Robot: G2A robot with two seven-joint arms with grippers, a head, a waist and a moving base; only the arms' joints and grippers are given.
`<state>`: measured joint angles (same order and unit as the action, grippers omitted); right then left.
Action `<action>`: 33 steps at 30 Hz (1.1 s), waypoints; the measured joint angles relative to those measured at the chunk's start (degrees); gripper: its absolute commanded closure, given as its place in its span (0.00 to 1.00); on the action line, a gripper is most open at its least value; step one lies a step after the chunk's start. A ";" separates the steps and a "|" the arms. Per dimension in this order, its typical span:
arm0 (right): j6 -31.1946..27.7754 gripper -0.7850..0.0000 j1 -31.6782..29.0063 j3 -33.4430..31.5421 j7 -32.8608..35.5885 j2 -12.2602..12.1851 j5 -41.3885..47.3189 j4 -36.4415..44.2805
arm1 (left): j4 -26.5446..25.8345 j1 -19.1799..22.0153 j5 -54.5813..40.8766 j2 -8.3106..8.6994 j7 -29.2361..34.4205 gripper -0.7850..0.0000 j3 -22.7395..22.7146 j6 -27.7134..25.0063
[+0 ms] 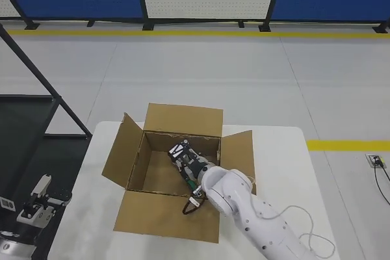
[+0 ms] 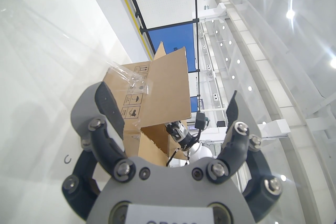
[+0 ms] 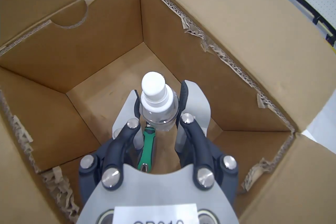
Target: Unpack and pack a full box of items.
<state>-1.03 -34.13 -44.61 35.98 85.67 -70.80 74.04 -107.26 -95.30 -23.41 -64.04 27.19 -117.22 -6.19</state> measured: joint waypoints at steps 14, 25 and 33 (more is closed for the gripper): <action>9.47 1.00 10.41 7.20 -1.36 7.50 3.03 -20.45 | -0.29 -0.94 -0.36 -0.22 -0.33 0.00 -0.51 -0.64; 8.15 0.45 11.00 5.77 -2.25 8.89 3.46 -24.22 | -0.64 -0.91 -0.07 -0.31 -0.17 0.00 -0.40 -0.51; 6.92 0.25 5.69 2.80 -1.36 7.08 -1.15 -15.00 | -0.96 -0.52 0.36 -0.31 0.13 0.00 -0.12 -0.01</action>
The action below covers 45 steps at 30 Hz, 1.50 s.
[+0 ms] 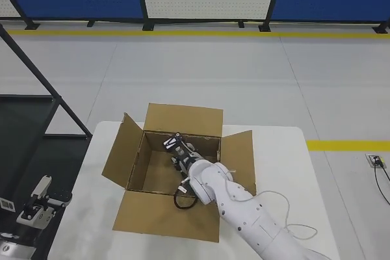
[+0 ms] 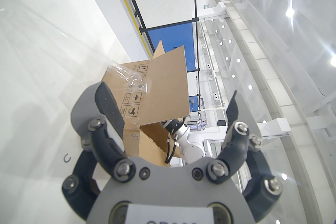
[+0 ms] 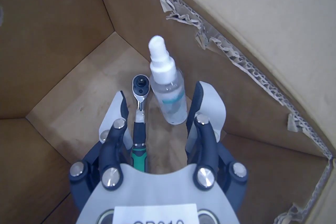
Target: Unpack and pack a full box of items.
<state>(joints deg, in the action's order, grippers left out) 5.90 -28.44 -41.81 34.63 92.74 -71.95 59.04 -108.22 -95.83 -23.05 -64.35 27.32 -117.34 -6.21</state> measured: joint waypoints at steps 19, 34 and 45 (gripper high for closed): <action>-17.46 0.00 -16.35 -15.69 -3.77 -5.64 -0.34 26.57 | -0.77 -0.09 0.03 -0.13 -0.05 0.00 -0.24 -0.41; -26.47 0.00 -24.21 -24.04 -7.99 -7.45 7.18 36.52 | -3.27 -0.82 2.26 -0.14 1.66 0.00 -0.20 -4.26; -31.51 0.00 -24.41 -29.58 -4.62 -8.17 23.84 35.56 | -4.01 3.32 1.96 0.25 2.70 0.00 1.06 0.04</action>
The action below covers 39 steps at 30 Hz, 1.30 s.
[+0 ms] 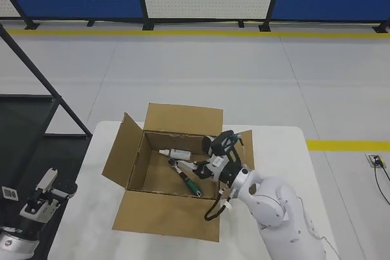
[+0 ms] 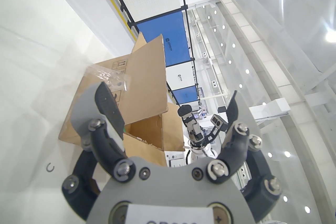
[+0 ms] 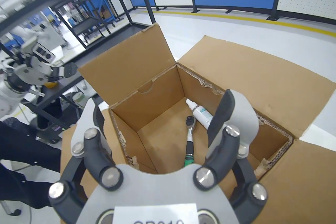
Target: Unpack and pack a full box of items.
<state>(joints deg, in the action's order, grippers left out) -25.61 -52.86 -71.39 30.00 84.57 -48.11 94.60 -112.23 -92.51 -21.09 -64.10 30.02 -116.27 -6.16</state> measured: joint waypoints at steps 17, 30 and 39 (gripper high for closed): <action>-6.81 0.00 -4.90 -18.46 18.59 -3.70 46.78 1.69 | 2.68 9.81 4.32 1.75 9.91 0.00 3.25 3.36; -0.65 0.00 -6.60 -22.23 16.12 -4.77 48.25 1.42 | 2.79 12.81 9.38 2.38 12.51 0.00 7.24 7.53; 11.17 0.00 -6.98 -27.38 24.57 -6.91 52.04 -1.23 | 6.63 19.80 12.81 3.20 15.70 0.00 12.17 9.74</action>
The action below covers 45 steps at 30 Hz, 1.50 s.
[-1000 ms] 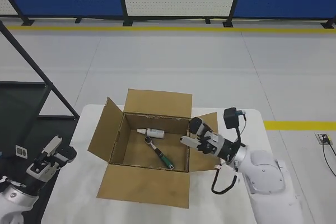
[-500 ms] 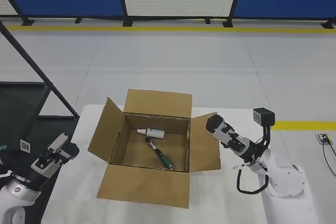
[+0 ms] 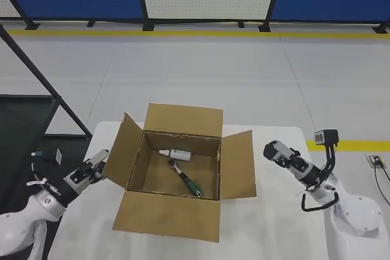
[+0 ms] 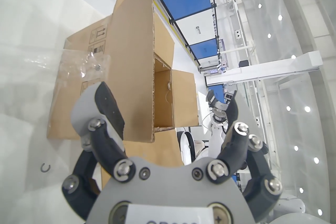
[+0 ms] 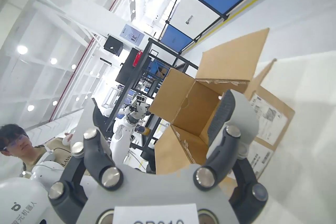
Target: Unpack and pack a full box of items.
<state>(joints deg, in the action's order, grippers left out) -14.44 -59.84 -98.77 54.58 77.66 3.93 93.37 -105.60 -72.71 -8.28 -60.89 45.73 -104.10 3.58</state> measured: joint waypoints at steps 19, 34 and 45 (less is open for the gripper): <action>3.85 0.00 9.91 12.96 8.90 -1.23 -0.77 -10.98 | -1.99 2.54 3.04 0.71 2.16 0.00 7.61 0.79; -1.65 0.00 20.50 30.05 -2.84 1.92 2.90 -25.21 | 4.38 12.35 1.70 0.44 2.96 0.00 17.28 4.30; -1.96 0.00 22.51 32.46 -3.03 2.32 1.42 -28.03 | 6.18 13.32 1.28 0.47 3.58 0.00 18.43 2.41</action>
<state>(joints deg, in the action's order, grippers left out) -16.40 -37.33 -66.30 51.54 79.97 5.35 65.34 -99.42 -59.39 -7.00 -60.43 49.30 -85.67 5.99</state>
